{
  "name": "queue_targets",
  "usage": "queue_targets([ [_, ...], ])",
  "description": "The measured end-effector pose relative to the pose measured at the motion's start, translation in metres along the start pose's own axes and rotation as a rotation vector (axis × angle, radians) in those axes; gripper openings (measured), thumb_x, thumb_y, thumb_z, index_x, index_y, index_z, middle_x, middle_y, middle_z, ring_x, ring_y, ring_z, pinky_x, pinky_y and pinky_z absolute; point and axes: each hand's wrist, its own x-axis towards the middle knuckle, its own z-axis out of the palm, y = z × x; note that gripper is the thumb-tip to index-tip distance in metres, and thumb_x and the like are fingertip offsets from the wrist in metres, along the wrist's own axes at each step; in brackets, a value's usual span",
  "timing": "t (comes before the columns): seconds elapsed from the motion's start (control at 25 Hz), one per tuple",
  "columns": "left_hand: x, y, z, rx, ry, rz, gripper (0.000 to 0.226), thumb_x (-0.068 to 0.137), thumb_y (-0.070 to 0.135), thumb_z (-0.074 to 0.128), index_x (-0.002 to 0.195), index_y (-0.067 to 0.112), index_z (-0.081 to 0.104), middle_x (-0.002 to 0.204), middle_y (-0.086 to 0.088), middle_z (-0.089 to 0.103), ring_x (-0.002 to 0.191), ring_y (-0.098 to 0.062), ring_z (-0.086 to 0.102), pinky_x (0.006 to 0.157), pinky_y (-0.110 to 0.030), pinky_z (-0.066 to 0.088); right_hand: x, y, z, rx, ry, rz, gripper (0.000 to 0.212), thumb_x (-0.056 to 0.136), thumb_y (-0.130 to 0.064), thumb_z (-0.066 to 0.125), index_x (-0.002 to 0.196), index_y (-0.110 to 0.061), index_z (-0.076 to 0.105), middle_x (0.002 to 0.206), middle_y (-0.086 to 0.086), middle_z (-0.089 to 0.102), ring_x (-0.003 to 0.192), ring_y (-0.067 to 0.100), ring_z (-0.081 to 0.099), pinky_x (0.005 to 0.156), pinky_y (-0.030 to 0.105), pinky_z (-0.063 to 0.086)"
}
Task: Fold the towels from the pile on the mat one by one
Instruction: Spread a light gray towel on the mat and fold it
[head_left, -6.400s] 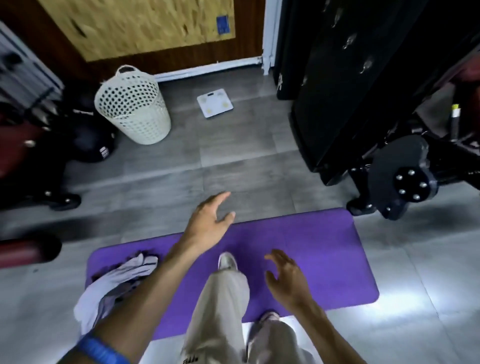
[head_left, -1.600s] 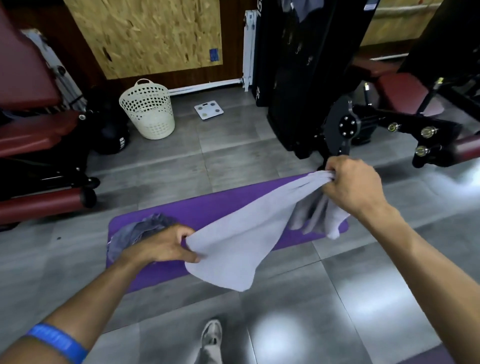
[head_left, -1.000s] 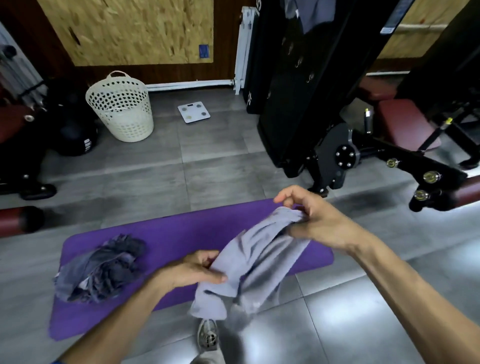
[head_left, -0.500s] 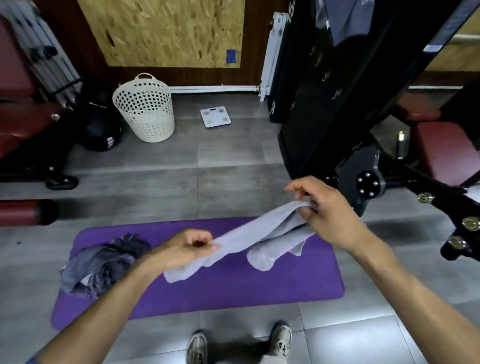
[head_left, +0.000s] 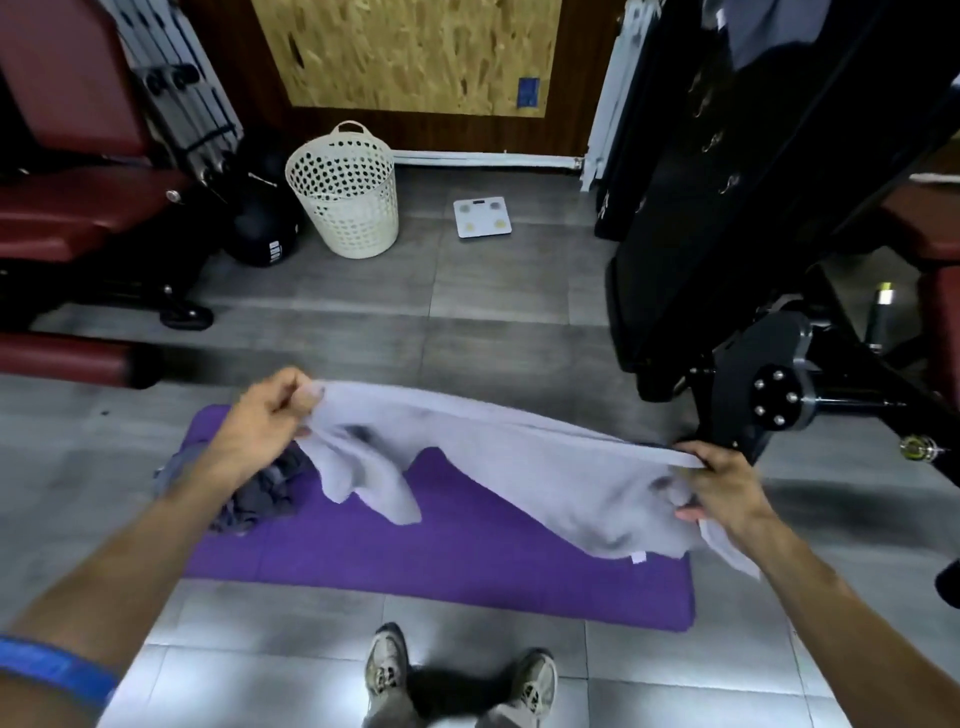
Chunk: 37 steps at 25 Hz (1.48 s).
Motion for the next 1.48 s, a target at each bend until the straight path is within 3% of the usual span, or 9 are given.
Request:
queue_targets([
  [0.12, -0.011, -0.072, -0.024, 0.552, -0.342, -0.003, 0.026, 0.089, 0.011, 0.068, 0.066, 0.021, 0.063, 0.061, -0.003, 0.062, 0.055, -0.004, 0.052, 0.059, -0.027, 0.043, 0.013, 0.020, -0.001, -0.504, -0.264, 0.004, 0.033, 0.081, -0.040, 0.073, 0.069, -0.011, 0.063, 0.058, 0.004, 0.062, 0.052, 0.016, 0.061, 0.046, 0.025, 0.046],
  [0.2, -0.011, -0.092, -0.027, 0.820, -0.145, 0.002, 0.019, 0.089, 0.019, 0.067, 0.070, 0.020, 0.064, 0.066, -0.006, 0.067, 0.060, -0.018, 0.061, 0.059, -0.032, 0.043, 0.027, 0.018, 0.006, -0.685, -0.049, -0.139, 0.036, 0.074, -0.045, 0.067, 0.057, -0.015, 0.055, 0.054, 0.000, 0.056, 0.059, 0.022, 0.057, 0.052, 0.028, 0.039],
  [0.36, 0.006, -0.107, -0.013, 0.315, 0.078, 0.005, 0.021, 0.088, 0.014, 0.066, 0.071, 0.023, 0.059, 0.064, 0.008, 0.064, 0.062, 0.000, 0.056, 0.066, -0.023, 0.045, 0.042, -0.003, 0.051, -0.379, 0.261, -0.277, 0.019, 0.081, -0.012, 0.071, 0.067, -0.009, 0.059, 0.066, 0.011, 0.061, 0.065, 0.031, 0.057, 0.061, 0.034, 0.042],
  [0.56, 0.021, -0.185, -0.031, 0.746, -0.923, -0.428, 0.026, 0.086, 0.021, 0.068, 0.064, 0.026, 0.056, 0.080, -0.010, 0.061, 0.078, -0.025, 0.063, 0.070, -0.028, 0.050, 0.061, 0.104, 0.102, -0.679, -0.521, 0.220, 0.021, 0.086, -0.017, 0.064, 0.066, -0.018, 0.058, 0.070, 0.004, 0.060, 0.059, 0.015, 0.061, 0.057, 0.023, 0.046],
  [0.68, 0.036, -0.268, -0.039, 0.629, -1.181, -0.825, 0.011, 0.075, 0.021, 0.075, 0.078, 0.016, 0.066, 0.087, -0.007, 0.062, 0.074, -0.018, 0.065, 0.067, -0.031, 0.058, 0.080, 0.163, 0.132, -0.877, -0.849, 0.332, 0.002, 0.082, -0.016, 0.069, 0.082, -0.017, 0.067, 0.084, 0.006, 0.071, 0.073, 0.020, 0.072, 0.061, 0.025, 0.056],
  [0.8, 0.072, -0.328, -0.009, 0.456, -1.010, -0.789, 0.041, 0.062, 0.037, 0.087, 0.078, 0.010, 0.061, 0.075, -0.005, 0.058, 0.067, -0.013, 0.056, 0.063, -0.025, 0.055, 0.136, 0.169, 0.171, -0.793, -0.676, 0.159, 0.022, 0.088, -0.012, 0.071, 0.066, -0.015, 0.066, 0.061, -0.007, 0.063, 0.067, 0.023, 0.068, 0.055, 0.017, 0.050],
  [0.92, 0.138, -0.357, 0.048, 0.617, -0.642, -0.277, 0.023, 0.084, 0.028, 0.069, 0.073, 0.012, 0.057, 0.064, -0.002, 0.060, 0.055, -0.006, 0.050, 0.053, -0.014, 0.039, 0.235, 0.167, 0.208, -0.721, -0.163, -0.150, 0.025, 0.084, -0.021, 0.075, 0.067, -0.032, 0.060, 0.061, -0.015, 0.057, 0.072, 0.018, 0.063, 0.057, 0.011, 0.039],
  [1.08, 0.253, -0.377, 0.108, 0.549, -0.067, 0.133, 0.014, 0.092, 0.003, 0.061, 0.079, 0.007, 0.061, 0.076, -0.020, 0.062, 0.062, -0.007, 0.053, 0.058, -0.014, 0.036, 0.357, 0.143, 0.221, -0.544, 0.475, -0.472, 0.018, 0.093, -0.005, 0.060, 0.103, -0.011, 0.073, 0.091, 0.021, 0.072, 0.087, 0.037, 0.068, 0.082, 0.045, 0.052],
  [1.48, 0.317, -0.615, 0.290, 0.731, 0.013, 0.151, 0.009, 0.086, 0.011, 0.069, 0.082, 0.004, 0.068, 0.081, -0.021, 0.069, 0.078, -0.038, 0.066, 0.064, -0.035, 0.041, 0.555, 0.348, 0.344, -0.799, 0.495, -0.806, 0.048, 0.090, -0.028, 0.037, 0.106, 0.002, 0.071, 0.105, 0.024, 0.070, 0.098, 0.042, 0.065, 0.095, 0.047, 0.048],
])
